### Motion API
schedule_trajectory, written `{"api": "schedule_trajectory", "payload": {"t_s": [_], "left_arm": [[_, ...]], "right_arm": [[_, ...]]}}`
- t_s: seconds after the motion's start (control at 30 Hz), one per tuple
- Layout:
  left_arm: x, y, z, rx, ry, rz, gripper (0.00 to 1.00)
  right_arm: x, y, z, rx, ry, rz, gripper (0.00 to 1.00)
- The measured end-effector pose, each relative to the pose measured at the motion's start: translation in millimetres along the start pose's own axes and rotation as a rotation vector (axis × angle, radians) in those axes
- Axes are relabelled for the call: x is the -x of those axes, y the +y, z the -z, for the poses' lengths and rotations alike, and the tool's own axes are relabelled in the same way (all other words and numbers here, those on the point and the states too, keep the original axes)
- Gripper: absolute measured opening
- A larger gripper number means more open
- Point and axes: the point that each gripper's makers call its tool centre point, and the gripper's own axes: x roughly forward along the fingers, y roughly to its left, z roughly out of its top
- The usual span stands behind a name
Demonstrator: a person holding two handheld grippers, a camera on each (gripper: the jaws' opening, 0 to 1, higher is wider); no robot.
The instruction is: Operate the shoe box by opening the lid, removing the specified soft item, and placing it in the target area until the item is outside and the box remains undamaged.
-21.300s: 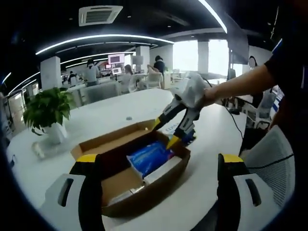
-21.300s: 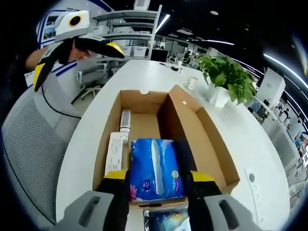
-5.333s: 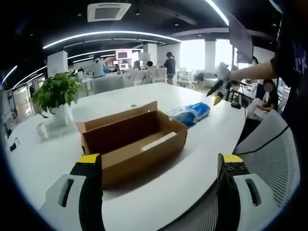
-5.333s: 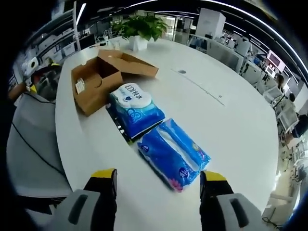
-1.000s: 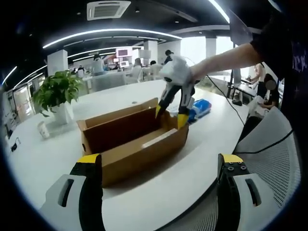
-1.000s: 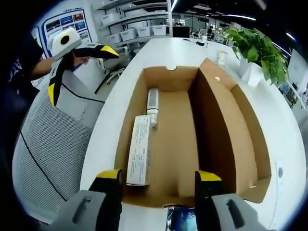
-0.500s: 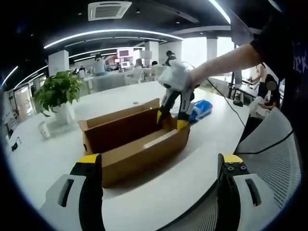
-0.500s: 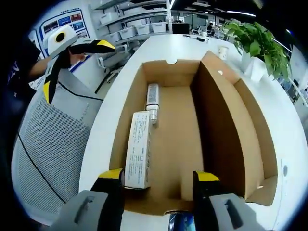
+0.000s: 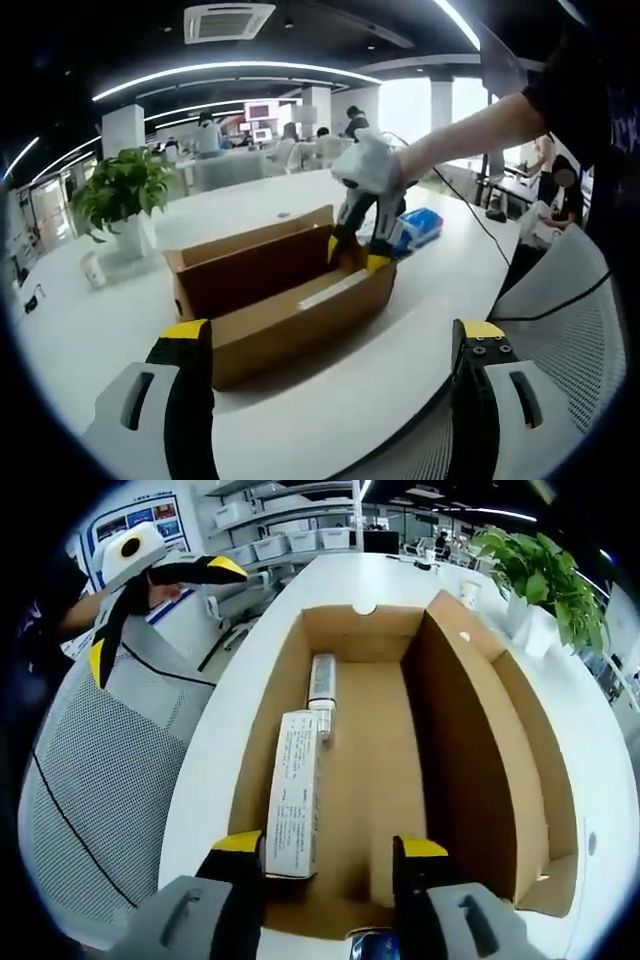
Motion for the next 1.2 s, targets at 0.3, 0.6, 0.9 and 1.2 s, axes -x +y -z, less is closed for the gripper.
{"api": "schedule_trajectory", "payload": {"t_s": [0.3,0.6,0.9,1.2], "left_arm": [[-0.4,-0.4,0.4,-0.001,0.002,0.004,0.98],[-0.6,-0.1,0.7,-0.006,0.004,0.001,0.98],[-0.7,0.2,1.7,-0.009,0.007,0.003,0.98],[-0.1,1.2,0.5,-0.007,0.001,-0.004,0.98]], "right_arm": [[1.5,1.9,-2.5,0.037,0.008,0.014,0.43],[-0.2,2.3,-3.9,0.042,-0.002,0.014,0.41],[1.4,1.1,-2.9,0.060,-0.003,0.035,0.38],[5.8,-5.3,8.5,0.054,0.022,0.058,0.37]]}}
